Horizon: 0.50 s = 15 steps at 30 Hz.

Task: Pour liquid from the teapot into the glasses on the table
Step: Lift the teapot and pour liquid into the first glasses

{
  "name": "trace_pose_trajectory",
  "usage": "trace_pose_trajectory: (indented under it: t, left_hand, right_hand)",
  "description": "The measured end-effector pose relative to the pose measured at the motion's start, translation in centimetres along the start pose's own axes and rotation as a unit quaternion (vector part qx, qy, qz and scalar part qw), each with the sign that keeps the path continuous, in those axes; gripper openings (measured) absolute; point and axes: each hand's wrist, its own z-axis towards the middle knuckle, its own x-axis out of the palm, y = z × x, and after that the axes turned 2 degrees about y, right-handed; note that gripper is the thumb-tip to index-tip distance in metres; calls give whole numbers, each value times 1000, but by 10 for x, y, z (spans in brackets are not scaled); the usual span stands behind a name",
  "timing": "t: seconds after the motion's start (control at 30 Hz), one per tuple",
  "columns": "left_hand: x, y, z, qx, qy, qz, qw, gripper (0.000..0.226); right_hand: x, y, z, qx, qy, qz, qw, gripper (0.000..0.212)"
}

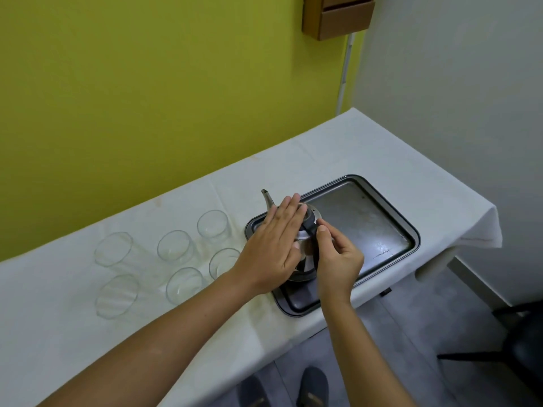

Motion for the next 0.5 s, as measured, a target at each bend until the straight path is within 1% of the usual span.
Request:
trace_pose_trajectory:
  t: [0.1, 0.27, 0.5]
  left_hand:
    - [-9, -6, -6, -12, -39, 9, 999, 63]
    - [-32, -20, -10, -74, -118, 25, 990, 64]
    - [-69, -21, -34, -160, -203, 56, 964, 67]
  right_hand:
    - [3, 13, 0, -4, 42, -3, 999, 19]
    - [19, 44, 1, -7, 128, 14, 992, 14]
    - [58, 80, -16, -47, 243, 10, 969, 18]
